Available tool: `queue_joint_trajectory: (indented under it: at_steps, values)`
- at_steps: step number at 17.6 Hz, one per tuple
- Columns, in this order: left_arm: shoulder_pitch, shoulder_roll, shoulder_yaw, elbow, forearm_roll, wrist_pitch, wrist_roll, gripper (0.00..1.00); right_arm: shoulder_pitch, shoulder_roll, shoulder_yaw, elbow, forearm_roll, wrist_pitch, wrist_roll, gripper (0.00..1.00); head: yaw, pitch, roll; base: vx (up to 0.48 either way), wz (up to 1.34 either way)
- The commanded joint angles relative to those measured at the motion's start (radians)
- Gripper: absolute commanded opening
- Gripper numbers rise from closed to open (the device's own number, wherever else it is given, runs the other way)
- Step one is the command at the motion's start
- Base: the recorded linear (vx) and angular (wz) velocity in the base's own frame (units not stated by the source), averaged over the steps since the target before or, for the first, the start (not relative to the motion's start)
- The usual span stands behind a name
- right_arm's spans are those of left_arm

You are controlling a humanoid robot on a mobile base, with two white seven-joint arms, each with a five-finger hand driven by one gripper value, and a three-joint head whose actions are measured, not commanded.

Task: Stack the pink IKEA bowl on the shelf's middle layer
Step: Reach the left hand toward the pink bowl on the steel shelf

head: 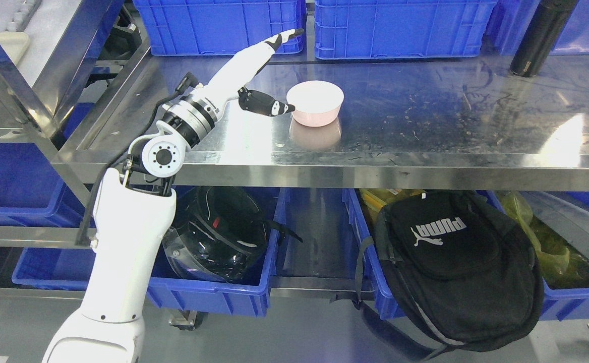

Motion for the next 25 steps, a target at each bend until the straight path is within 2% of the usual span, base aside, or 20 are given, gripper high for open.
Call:
queue_joint_trajectory:
  at_steps: [1, 4, 6, 8, 12, 19, 25]
  values:
    - [-0.096, 0.146, -0.105, -0.002, -0.32, -0.001, -0.127, 0.97, 0.023, -0.017, 0.0, -0.017, 0.0, 0.001, 0.0, 1.0, 0.0, 0.0, 0.0, 0.0, 0.0]
    - [-0.105, 0.08, -0.14, 0.011, -0.373, -0.002, -0.261, 1.0, 0.023, -0.017, 0.0, -0.017, 0.0, 0.001, 0.0, 1.0, 0.0, 0.0, 0.0, 0.0, 0.0]
    - [-0.111, 0.019, -0.145, 0.05, -0.382, -0.007, -0.277, 0.99, 0.023, -0.017, 0.0, -0.017, 0.0, 0.001, 0.0, 1.0, 0.0, 0.0, 0.0, 0.0, 0.0]
    - [-0.131, -0.006, -0.155, 0.09, -0.425, -0.012, -0.28, 0.89, 0.023, -0.017, 0.0, -0.017, 0.0, 0.001, 0.0, 1.0, 0.0, 0.0, 0.0, 0.0, 0.0]
    - [-0.2, -0.098, -0.168, 0.219, -0.433, -0.058, -0.272, 0.85, 0.023, -0.017, 0.0, -0.017, 0.0, 0.001, 0.0, 1.0, 0.0, 0.0, 0.0, 0.0, 0.0]
    - [-0.222, -0.12, -0.217, 0.339, -0.445, -0.051, -0.306, 0.74, 0.023, -0.017, 0.0, -0.017, 0.0, 0.001, 0.0, 1.0, 0.0, 0.0, 0.0, 0.0, 0.0]
    - [-0.271, -0.152, -0.217, 0.437, -0.445, -0.056, -0.297, 0.74, 0.023, -0.017, 0.0, -0.017, 0.0, 0.001, 0.0, 1.0, 0.0, 0.0, 0.0, 0.0, 0.0]
